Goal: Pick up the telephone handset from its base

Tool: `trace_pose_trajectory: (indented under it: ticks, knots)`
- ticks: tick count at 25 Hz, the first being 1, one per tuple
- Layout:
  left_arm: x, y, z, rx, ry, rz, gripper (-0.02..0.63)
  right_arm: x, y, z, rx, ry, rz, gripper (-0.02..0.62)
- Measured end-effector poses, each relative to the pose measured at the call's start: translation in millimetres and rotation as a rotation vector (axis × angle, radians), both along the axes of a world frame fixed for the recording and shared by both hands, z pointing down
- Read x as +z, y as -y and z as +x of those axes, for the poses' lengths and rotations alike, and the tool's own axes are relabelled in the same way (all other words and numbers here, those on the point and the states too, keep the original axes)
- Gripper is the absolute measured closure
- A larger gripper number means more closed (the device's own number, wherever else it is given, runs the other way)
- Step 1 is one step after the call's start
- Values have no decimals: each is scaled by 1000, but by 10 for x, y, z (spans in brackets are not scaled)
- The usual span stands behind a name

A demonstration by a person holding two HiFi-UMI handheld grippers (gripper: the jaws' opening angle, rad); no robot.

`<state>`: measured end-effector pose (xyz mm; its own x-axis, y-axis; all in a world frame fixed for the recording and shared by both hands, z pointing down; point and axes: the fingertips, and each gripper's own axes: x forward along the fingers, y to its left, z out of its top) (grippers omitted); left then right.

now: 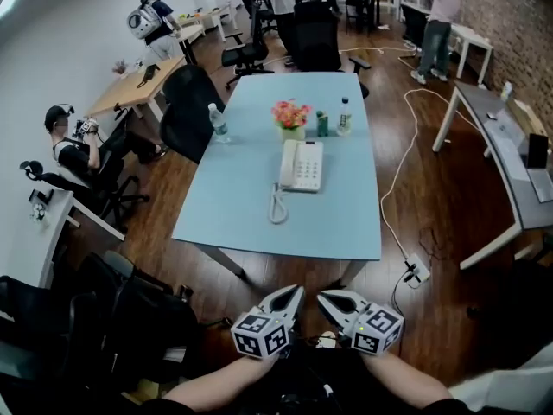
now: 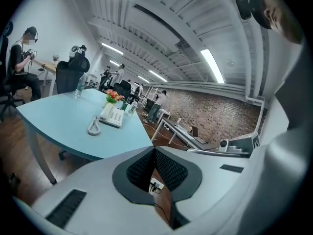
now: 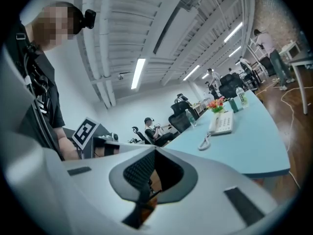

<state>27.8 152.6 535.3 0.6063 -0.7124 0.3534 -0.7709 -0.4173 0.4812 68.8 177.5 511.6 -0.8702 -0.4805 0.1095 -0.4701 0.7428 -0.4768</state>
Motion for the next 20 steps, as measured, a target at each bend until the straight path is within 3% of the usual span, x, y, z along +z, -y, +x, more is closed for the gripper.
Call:
trace_pose_trajectory:
  ticks: [10,20]
  knots:
    - [76,393,-98,6,-20,-30,606,188,352,-72,30,-16,-56,578]
    - [-118,1512,-352,38,-57,1,606,46,1342,-306,71,-75,-21,577]
